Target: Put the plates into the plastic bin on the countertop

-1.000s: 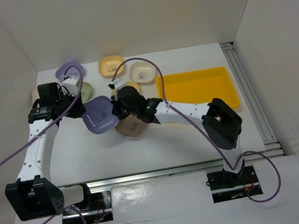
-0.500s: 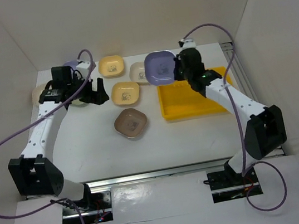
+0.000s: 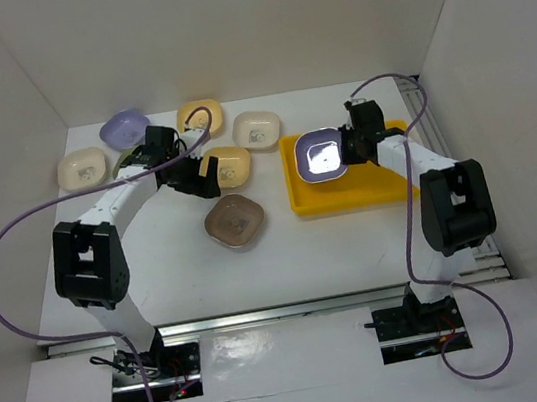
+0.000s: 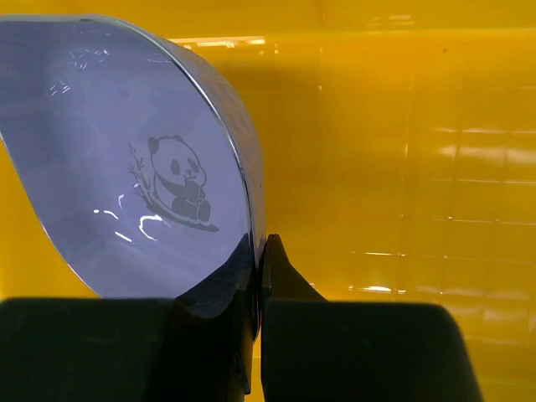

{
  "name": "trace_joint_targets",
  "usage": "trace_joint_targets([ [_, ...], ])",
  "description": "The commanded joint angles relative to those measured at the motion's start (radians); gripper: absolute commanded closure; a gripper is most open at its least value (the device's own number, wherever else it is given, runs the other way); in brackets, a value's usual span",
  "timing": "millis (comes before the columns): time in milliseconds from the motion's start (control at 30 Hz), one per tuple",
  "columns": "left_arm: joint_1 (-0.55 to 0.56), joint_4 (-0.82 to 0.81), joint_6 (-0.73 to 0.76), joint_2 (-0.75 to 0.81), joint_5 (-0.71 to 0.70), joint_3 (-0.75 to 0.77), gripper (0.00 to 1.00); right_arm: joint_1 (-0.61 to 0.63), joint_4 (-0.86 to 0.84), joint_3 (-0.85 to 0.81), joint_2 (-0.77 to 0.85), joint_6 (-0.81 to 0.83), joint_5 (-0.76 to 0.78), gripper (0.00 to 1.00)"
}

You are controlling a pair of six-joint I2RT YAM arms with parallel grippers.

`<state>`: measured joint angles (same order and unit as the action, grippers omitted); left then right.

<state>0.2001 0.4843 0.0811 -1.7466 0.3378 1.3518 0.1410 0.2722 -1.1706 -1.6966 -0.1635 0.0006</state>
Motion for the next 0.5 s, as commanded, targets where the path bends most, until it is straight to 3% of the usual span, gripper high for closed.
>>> trace_joint_targets([
  [0, -0.001, -0.047, 0.049, -0.017, 0.003, -0.008, 0.01, -0.003, -0.010, -0.044, -0.044, 0.028, -0.042, 0.98],
  [33, -0.001, -0.047, 0.061, -0.033, 0.003, -0.008, 0.01, -0.003, -0.010, -0.058, -0.055, 0.028, -0.069, 0.88],
  [67, -0.001, -0.047, 0.062, -0.042, 0.003, -0.008, 0.01, -0.003, 0.001, -0.069, -0.064, 0.028, -0.082, 0.36],
  [100, -0.001, -0.047, 0.062, -0.053, 0.003, -0.008, 0.01, -0.003, 0.001, -0.069, -0.064, 0.028, -0.082, 0.20],
  [167, -0.001, -0.047, 0.074, -0.074, 0.012, -0.008, 0.03, 0.023, -0.022, -0.069, -0.064, 0.028, -0.068, 0.15],
  [200, -0.001, -0.047, 0.074, -0.074, 0.021, -0.008, 0.03, 0.023, -0.034, -0.057, -0.042, 0.028, -0.068, 0.00],
  [467, 0.018, -0.088, 0.083, -0.086, 0.041, -0.039, 0.08, 0.112, -0.050, -0.077, 0.133, 0.010, 0.073, 0.00],
])
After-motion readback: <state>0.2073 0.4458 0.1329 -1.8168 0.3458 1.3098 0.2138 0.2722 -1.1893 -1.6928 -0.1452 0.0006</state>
